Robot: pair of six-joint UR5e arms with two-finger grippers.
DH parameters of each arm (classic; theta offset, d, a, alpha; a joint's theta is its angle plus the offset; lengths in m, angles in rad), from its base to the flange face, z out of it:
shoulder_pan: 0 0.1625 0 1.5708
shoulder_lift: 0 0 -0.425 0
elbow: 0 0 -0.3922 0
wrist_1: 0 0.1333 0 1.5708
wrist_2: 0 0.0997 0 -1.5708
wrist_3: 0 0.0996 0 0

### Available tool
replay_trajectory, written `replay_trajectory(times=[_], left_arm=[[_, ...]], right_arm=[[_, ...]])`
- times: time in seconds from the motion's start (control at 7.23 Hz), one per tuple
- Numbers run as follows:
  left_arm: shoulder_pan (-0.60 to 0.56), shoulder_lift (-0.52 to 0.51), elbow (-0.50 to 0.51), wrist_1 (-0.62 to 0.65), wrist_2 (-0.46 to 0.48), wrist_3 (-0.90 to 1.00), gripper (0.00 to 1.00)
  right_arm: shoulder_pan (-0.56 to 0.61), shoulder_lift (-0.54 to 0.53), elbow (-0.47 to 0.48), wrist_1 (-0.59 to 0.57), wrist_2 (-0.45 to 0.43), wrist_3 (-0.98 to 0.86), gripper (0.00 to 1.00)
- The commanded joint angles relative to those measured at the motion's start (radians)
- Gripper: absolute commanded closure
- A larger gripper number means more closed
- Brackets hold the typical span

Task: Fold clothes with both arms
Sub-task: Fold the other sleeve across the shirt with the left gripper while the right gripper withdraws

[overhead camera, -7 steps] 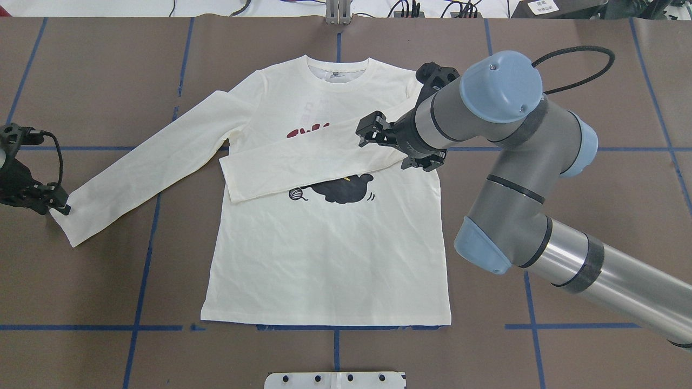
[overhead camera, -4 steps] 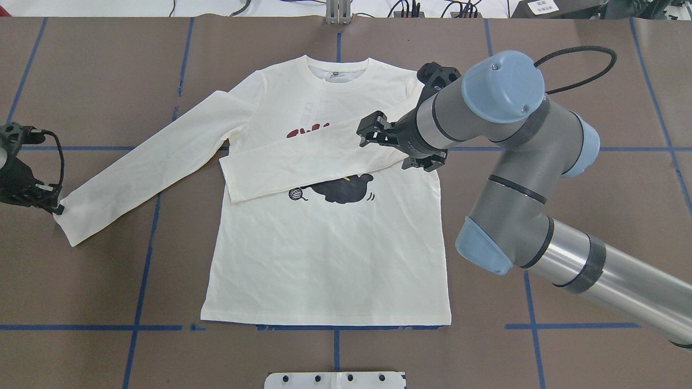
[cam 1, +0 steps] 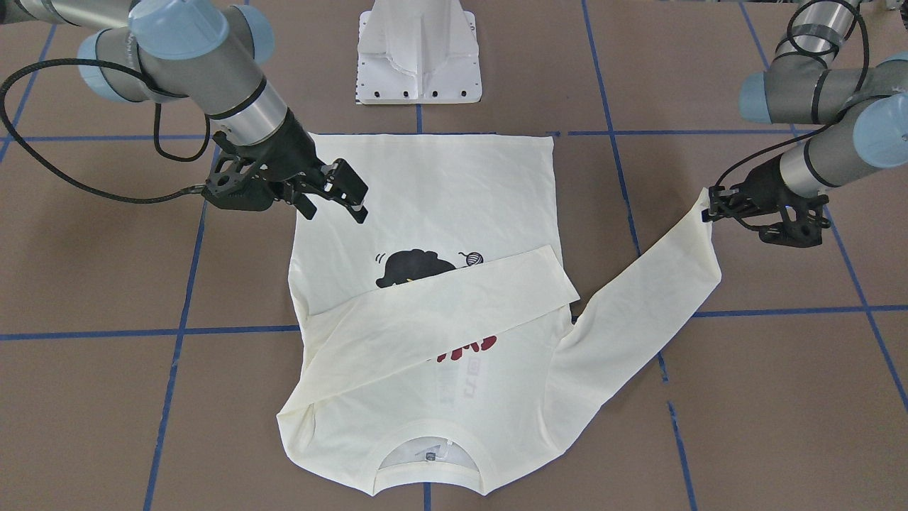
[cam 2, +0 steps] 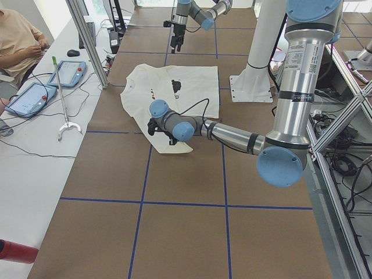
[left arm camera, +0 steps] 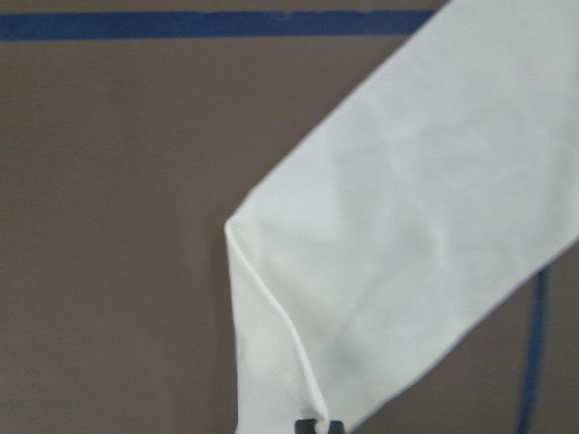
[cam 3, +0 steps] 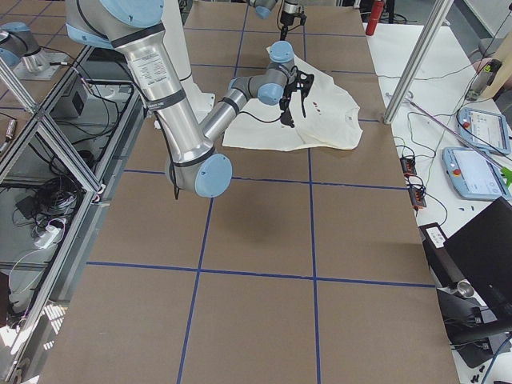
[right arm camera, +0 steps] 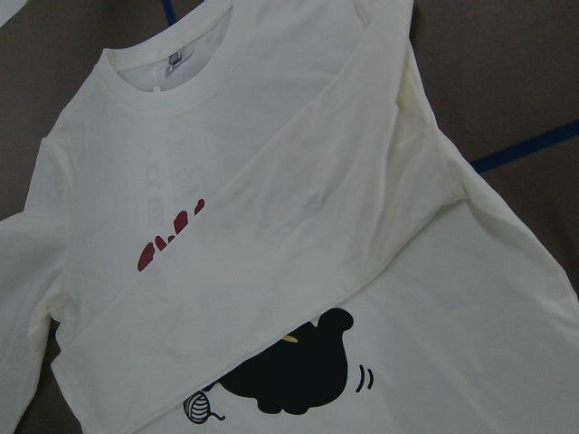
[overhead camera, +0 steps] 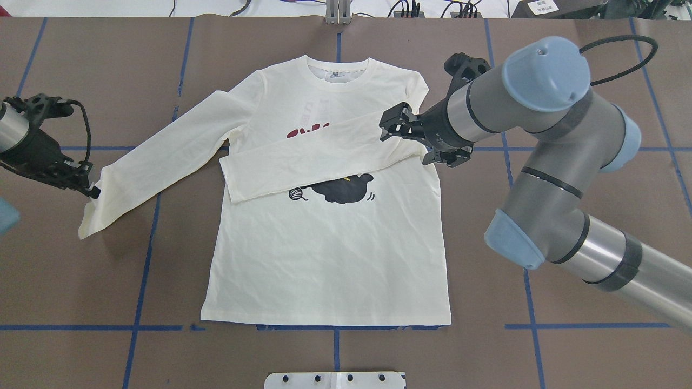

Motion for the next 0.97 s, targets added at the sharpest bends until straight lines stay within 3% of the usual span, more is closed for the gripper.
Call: replay_trajectory(times=[0.0, 0.28, 0.69, 0.83], left_arm=[[0.002, -0.245, -0.075, 0.104, -0.038, -0.292, 1.00], [0.066, -0.523, 0.041, 0.064, -0.023, -0.589, 1.00], [0.299, -0.882, 0.410, -0.146, 0.248, -0.802, 1.00], [0.346, -0.903, 0.482, -0.244, 0.307, -0.816, 1.00]], right_arm=[[0.106, -0.113, 0.074, -0.001, 0.103, -0.063, 0.01], [0.164, -0.250, 0.131, 0.000, 0.113, -0.191, 0.00], [0.237, -0.325, 0.142, 0.002, 0.160, -0.306, 0.00], [0.249, -0.330, 0.142, 0.000, 0.162, -0.311, 0.00]])
